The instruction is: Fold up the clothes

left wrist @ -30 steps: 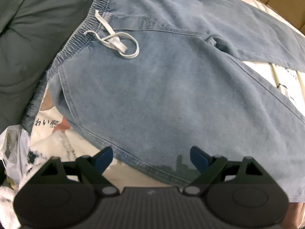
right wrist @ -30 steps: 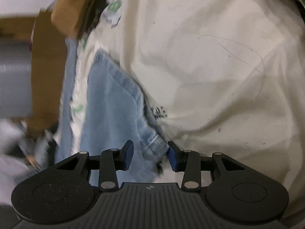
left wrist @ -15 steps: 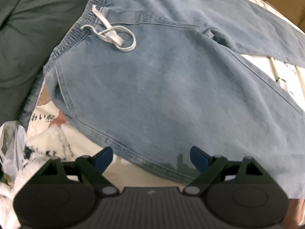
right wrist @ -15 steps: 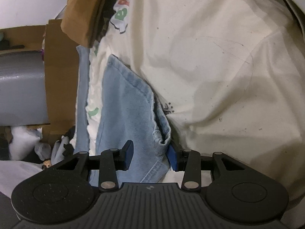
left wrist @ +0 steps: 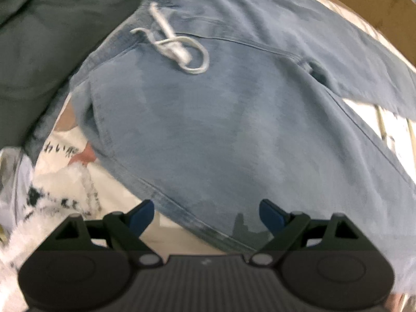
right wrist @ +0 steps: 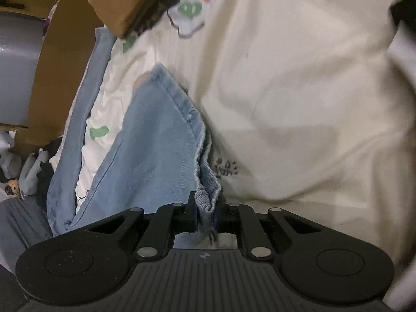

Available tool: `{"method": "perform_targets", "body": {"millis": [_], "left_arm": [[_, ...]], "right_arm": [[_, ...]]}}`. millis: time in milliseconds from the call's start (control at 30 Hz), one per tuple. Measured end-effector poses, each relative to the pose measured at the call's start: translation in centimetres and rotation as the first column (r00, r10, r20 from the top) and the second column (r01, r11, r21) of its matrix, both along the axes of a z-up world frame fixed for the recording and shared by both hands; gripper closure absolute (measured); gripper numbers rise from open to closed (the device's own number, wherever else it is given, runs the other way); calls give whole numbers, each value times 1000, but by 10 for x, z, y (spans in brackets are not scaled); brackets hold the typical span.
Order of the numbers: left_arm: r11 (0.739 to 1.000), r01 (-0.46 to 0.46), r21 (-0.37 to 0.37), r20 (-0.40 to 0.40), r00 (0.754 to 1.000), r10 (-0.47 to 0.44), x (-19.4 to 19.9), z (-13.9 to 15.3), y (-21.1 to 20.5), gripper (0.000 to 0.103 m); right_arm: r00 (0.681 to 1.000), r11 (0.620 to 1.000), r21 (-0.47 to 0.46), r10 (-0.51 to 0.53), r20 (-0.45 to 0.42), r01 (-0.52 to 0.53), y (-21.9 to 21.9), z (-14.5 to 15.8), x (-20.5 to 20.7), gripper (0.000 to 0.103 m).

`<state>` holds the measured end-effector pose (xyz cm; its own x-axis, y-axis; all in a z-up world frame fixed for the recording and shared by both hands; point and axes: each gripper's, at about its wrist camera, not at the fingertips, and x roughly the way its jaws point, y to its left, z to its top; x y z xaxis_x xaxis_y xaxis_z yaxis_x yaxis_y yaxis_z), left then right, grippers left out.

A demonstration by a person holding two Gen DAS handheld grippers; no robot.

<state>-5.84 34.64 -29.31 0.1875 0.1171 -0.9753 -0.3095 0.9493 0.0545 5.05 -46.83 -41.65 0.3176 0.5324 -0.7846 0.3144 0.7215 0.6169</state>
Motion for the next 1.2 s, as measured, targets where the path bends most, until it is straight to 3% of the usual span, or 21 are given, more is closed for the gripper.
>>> {"method": "perform_targets", "body": {"millis": [233,300,400,500,700,833,933,1033,1200], "left_arm": [[978,-192,-85,41,980,196,-20,-15,43,26],[961,-258,-98,51,963,263,-26,-18,55,30],[927,-355,-122,54,930,364,-32,-23,72,46],[902,-407,-143,51,907,417,-33,-28,84,53],[885,-452,-116,49,887,459,-26,-42,100,57],[897,-435,-80,16,899,438,-18,-53,107,54],[914,-403,-46,38,914,405,-12,-32,107,64],[950,-311,-37,115,943,313,-5,-3,107,62],[983,-181,24,169,970,175,17,22,106,63]], "right_arm": [[996,992,-89,92,-18,-93,4,36,-7,94],[995,990,-97,97,-25,-99,3,40,-9,94],[994,988,-113,102,-44,-107,4,42,-12,94],[993,984,-140,106,-60,-114,6,43,-15,94],[992,978,-179,98,-79,-111,8,49,-23,94],[985,968,-221,91,-144,-121,14,27,-31,94],[979,948,-283,96,-180,-145,18,19,-32,88],[979,938,-310,99,-181,-152,17,22,-33,78],[979,926,-330,140,-147,-182,17,40,-29,77]]}}
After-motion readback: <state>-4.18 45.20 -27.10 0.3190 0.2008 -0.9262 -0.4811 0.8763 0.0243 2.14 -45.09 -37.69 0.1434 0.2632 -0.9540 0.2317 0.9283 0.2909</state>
